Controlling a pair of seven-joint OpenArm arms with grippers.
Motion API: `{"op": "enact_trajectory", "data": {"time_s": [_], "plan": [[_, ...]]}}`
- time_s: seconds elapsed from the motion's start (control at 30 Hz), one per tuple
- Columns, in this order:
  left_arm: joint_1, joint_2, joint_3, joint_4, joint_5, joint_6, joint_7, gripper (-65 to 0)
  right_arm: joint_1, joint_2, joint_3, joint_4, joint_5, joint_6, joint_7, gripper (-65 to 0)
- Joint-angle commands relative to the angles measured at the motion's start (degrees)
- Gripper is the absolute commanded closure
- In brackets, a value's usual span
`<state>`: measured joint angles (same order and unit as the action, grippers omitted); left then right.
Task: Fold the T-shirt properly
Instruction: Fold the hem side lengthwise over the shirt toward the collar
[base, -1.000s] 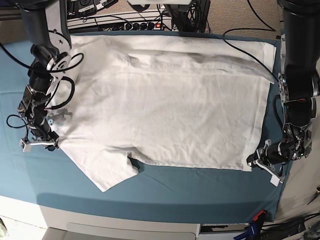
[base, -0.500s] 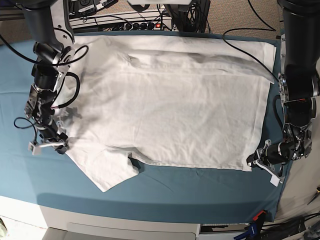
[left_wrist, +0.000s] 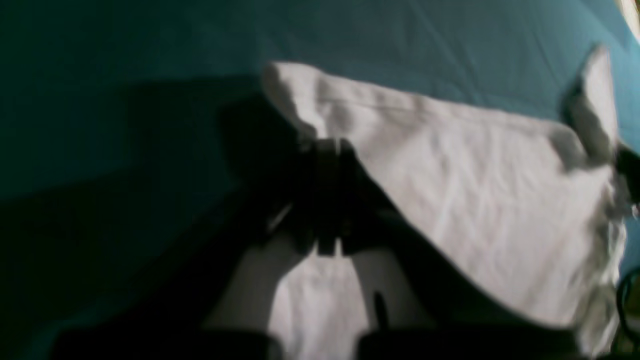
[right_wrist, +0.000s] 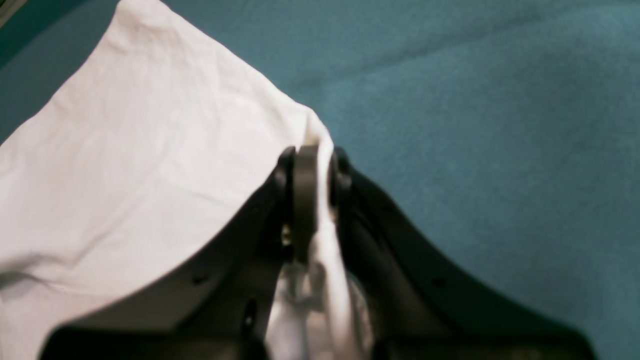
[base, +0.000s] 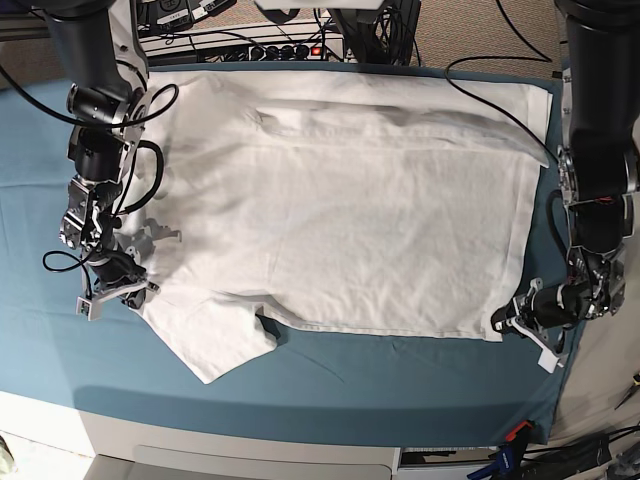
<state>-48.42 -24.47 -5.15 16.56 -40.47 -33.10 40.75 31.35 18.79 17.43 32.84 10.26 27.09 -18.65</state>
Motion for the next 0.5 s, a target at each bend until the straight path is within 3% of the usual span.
{"op": "enact_trajectory", "data": {"time_s": [0.0,0.1,0.27,0.47], "plan": [[-2.05,-1.18,-0.07,1.14,-2.82,-1.18,0.35,0.0,0.55,1.09,-0.11,1.49,-0.74,1.84,-1.75,0.0],[-1.88,-2.56,-0.07,1.25,-7.15,-3.26,2.60,0.0,-1.27,1.44,-0.13,6.62,-0.68,5.29,-3.72,0.0],[-1.88,-5.44,-0.07,1.25,-14.27,-6.49,8.52,0.0,-6.27,1.42,-0.13,16.50,2.03,5.73,-6.32,0.0],[-1.88,-8.24,-0.07,1.25,-28.13,-6.90,22.47,0.0,-12.13,1.57,-0.13,25.75,5.81,10.21,-9.73,0.0]]}}
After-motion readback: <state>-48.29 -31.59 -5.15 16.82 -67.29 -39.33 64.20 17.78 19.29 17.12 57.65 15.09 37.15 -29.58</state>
